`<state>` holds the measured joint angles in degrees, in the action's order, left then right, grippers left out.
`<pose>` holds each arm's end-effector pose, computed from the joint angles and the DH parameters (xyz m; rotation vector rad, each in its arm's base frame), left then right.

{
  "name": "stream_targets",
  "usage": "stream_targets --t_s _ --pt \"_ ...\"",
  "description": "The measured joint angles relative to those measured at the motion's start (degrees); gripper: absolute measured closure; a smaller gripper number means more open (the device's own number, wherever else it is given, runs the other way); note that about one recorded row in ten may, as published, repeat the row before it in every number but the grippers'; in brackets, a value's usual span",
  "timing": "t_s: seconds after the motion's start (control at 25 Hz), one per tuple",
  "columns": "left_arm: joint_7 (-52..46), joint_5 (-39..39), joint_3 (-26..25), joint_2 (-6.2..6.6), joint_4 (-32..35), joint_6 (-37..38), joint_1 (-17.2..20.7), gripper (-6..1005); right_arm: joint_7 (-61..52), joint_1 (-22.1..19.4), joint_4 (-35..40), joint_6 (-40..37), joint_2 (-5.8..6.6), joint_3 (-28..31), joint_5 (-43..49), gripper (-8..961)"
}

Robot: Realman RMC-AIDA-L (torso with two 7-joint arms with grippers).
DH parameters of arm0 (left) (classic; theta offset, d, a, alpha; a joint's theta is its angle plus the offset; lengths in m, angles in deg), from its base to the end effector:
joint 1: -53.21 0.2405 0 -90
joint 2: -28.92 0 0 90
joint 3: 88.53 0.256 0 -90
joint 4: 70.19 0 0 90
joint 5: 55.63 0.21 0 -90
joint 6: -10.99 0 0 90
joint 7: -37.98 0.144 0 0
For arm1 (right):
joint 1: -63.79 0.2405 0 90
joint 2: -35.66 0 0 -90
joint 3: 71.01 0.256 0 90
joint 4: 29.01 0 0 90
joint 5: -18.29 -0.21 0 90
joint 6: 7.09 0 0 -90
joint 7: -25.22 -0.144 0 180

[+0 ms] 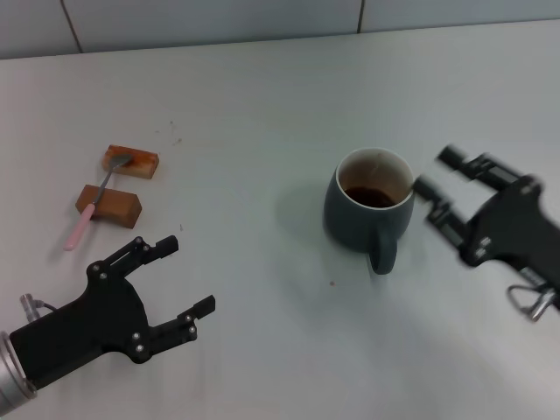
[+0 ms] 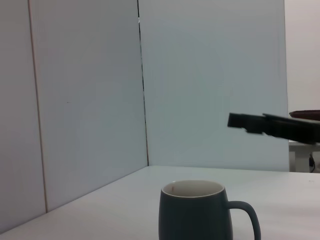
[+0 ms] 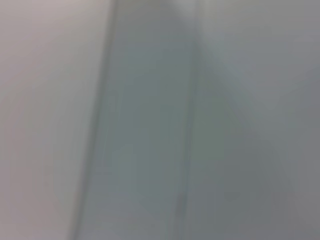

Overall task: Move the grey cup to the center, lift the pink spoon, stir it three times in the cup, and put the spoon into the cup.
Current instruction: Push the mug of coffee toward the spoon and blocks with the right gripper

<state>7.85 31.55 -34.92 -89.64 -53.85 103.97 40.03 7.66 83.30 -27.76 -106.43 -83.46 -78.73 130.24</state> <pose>-0.3161 0.2143 -0.0422 -2.4702 -0.2052 -0.8970 0.2936 0.2356 -0.0334 -2.0924 0.1677 1.0712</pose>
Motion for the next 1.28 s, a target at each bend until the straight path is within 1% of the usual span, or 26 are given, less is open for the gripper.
stream_targets --t_s 0.08,0.24,0.32,0.36,0.52,0.56,0.72,0.84,1.0,1.28 --pt "0.0 0.0 0.0 0.0 0.0 0.0 0.0 158 -0.2 -1.1 0.7 0.5 -0.06 2.6 -2.9 422" --pt "0.0 0.0 0.0 0.0 0.0 0.1 0.0 158 2.0 -2.5 0.4 4.3 -0.19 7.5 -7.8 591" --pt "0.0 0.0 0.0 0.0 0.0 0.3 -0.1 158 2.3 -2.9 0.3 6.8 -0.23 9.5 -9.0 676" --pt "0.0 0.0 0.0 0.0 0.0 0.4 -0.1 158 3.2 -3.0 0.3 9.3 -0.25 11.0 -9.3 721" --pt "0.0 0.0 0.0 0.0 0.0 0.6 0.0 158 5.0 -2.9 -0.4 12.3 -0.29 11.4 -9.3 899" --pt "0.0 0.0 0.0 0.0 0.0 0.7 0.0 158 5.8 -2.6 -1.6 13.9 -0.3 10.8 -9.0 910" --pt "0.0 -0.1 0.0 0.05 0.0 0.8 0.0 158 7.9 -1.9 -3.6 15.8 -0.33 8.8 -8.7 956" --pt "0.0 -0.1 0.0 0.06 0.0 0.8 0.0 158 11.2 -0.9 -6.3 17.3 -0.34 6.4 -8.7 956" --pt "0.1 -0.1 0.0 0.09 0.0 1.1 0.0 158 11.7 -0.1 -7.4 18.7 -0.33 5.1 -8.7 955" --pt "0.1 -0.1 0.2 0.09 0.0 1.4 0.3 158 11.7 1.0 -9.1 22.1 -0.34 4.7 -8.0 954"
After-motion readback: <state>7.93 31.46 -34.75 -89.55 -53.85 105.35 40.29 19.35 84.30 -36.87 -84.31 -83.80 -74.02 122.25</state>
